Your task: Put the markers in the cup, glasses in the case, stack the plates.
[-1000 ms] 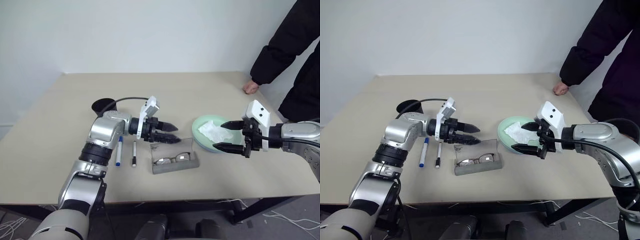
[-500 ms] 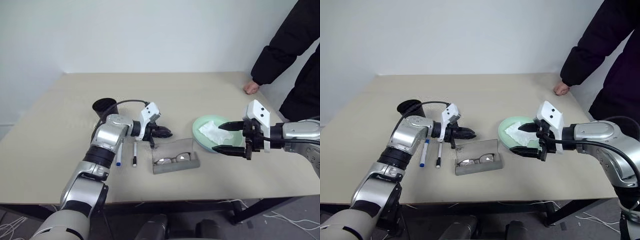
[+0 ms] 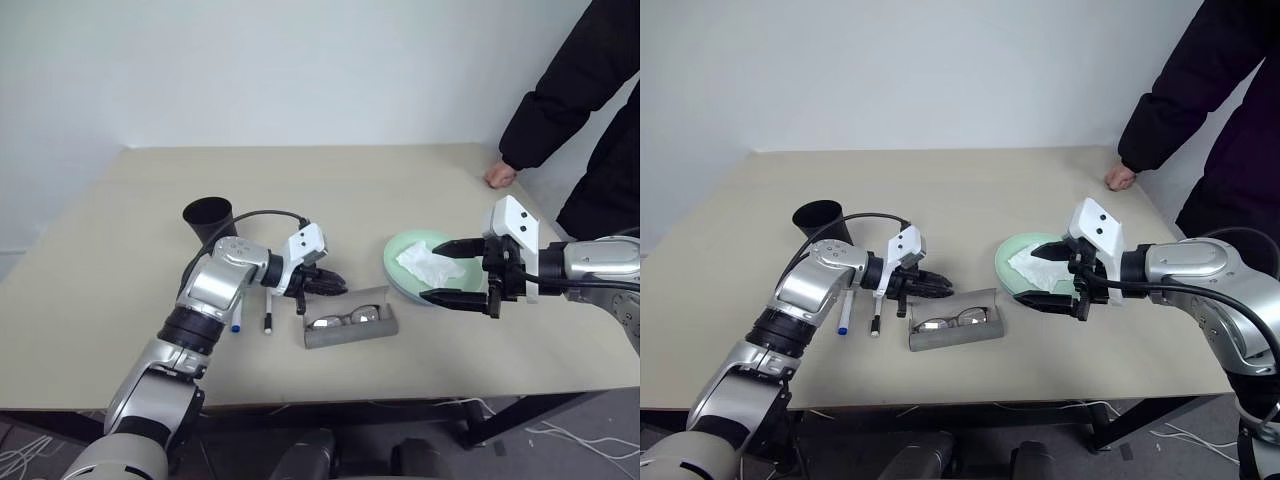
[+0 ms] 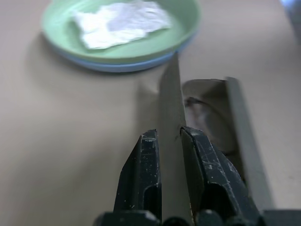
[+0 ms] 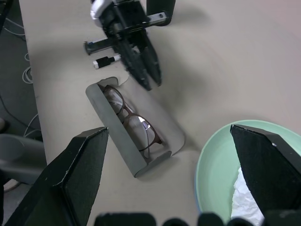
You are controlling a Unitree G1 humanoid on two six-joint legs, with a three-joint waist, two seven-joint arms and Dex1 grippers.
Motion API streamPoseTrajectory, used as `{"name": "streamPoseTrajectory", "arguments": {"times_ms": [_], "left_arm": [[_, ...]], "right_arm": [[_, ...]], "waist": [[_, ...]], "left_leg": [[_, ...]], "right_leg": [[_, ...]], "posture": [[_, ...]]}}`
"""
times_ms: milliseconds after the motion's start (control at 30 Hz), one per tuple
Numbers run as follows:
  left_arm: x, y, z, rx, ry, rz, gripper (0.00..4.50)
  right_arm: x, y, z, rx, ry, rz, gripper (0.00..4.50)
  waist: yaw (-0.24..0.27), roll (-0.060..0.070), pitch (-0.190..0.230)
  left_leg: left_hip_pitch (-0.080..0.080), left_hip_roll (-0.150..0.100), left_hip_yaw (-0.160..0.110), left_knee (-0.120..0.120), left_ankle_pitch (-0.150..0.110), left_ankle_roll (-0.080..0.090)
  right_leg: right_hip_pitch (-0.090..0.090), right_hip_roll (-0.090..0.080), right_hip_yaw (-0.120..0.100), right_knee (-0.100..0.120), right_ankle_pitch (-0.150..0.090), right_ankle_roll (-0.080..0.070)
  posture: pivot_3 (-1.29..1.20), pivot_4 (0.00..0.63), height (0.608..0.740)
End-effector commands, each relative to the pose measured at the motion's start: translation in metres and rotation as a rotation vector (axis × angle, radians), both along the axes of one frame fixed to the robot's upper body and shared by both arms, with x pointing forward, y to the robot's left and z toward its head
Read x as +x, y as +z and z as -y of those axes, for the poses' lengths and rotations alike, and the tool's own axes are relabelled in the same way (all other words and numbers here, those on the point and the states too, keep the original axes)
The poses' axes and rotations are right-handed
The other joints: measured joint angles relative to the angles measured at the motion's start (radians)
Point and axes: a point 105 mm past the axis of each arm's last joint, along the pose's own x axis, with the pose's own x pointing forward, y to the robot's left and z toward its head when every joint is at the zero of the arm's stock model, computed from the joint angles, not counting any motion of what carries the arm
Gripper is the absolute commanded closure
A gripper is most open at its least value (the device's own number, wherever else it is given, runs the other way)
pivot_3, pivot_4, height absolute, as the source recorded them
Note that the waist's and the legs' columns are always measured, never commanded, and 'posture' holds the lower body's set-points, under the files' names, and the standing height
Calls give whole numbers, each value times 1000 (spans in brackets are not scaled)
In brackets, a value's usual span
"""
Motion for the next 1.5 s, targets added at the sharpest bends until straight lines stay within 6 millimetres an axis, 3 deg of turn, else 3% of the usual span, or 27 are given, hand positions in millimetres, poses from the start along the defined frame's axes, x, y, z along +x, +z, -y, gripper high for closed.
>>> {"name": "streamPoseTrajectory", "arguments": {"times_ms": [33,267,467,600,733,833,1033,1167,1500], "left_arm": [[-19,-16,0,54,-51,-37,3771],[-28,-30,-6,86,-24,-55,3771],[-20,-12,-4,34,35,-13,3771],[2,-4,-4,46,239,44,3771],[21,-4,-5,113,574,84,3771],[25,4,-7,160,803,90,3254],[29,38,-5,195,999,155,1263],[30,47,-16,216,1095,145,16],[32,39,-45,190,1315,32,16]], "right_arm": [[-1,15,-3,19,12,65,0],[-1,16,-5,22,16,70,0],[1,16,-7,21,22,72,0],[2,16,-7,20,24,72,0],[2,15,-7,21,21,69,0],[2,13,-7,22,23,62,0],[4,11,-9,23,36,51,0],[5,11,-11,22,44,50,0],[6,9,-11,19,52,43,0]], "waist": [[-1,1,0],[1,1,0],[1,2,0],[2,2,0],[2,1,0],[2,0,1],[2,-1,1],[1,-1,1],[2,-2,1]], "left_leg": [[0,0,0,0,0,0],[0,1,0,0,0,0],[0,1,0,-1,0,0],[0,1,0,-1,0,0],[0,1,0,0,0,0],[-1,0,0,0,0,0],[-1,0,0,1,0,0],[-1,0,0,2,0,0],[-1,0,0,2,0,0]], "right_leg": [[0,0,1,0,0,0],[0,-1,0,0,0,-1],[-1,-1,0,0,0,-1],[-1,-1,0,1,0,-1],[0,-1,-1,1,0,0],[1,0,-1,0,0,1],[1,0,-2,1,1,3],[2,0,-2,1,2,3],[2,0,-3,1,2,4]], "posture": [[0,0,727],[0,0,727],[0,0,727],[0,0,727],[0,0,727],[0,0,727],[0,0,727],[0,0,727],[0,0,727]]}}
